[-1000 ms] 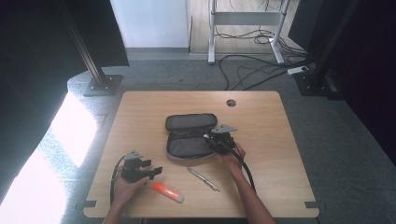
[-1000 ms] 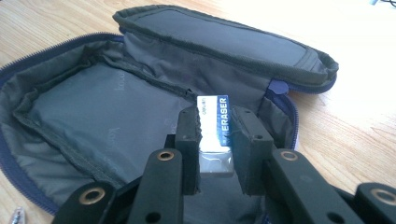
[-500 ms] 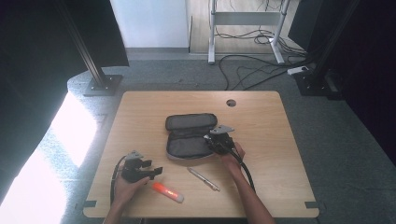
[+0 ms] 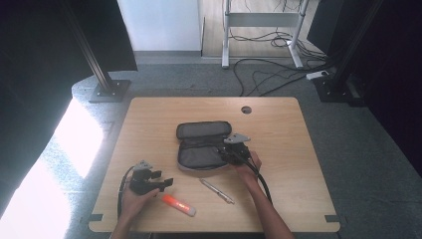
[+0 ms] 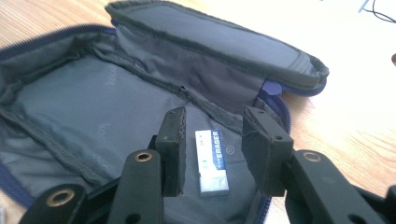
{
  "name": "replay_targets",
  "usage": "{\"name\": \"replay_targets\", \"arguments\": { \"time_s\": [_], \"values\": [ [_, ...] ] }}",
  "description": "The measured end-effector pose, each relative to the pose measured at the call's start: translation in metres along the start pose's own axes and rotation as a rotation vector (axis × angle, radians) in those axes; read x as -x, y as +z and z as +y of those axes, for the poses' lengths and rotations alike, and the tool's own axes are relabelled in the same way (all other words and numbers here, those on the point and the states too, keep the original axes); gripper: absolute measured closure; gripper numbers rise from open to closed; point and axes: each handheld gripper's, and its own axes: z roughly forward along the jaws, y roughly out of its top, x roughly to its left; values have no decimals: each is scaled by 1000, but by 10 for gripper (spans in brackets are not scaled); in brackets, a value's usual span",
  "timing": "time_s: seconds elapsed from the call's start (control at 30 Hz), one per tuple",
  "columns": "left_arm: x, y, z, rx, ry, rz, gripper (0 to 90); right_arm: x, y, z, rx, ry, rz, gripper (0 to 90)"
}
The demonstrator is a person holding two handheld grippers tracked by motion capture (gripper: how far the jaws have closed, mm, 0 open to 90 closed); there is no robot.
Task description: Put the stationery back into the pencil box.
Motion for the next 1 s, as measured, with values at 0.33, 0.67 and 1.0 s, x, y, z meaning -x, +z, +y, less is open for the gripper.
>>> {"name": "replay_targets", "arguments": {
  "time_s": [0.33,0.67,1.0],
  "values": [
    [0,0,0,0,-3,-2,305,-1,-17,-2,48,38,26,550],
    [0,1,0,-2,-1,-2,307,-3,-35,-15,69,86,84,547],
    [0,0,0,5,-1,-1,307,-9,-54,-27,75,90,97,545]
  ]
}}
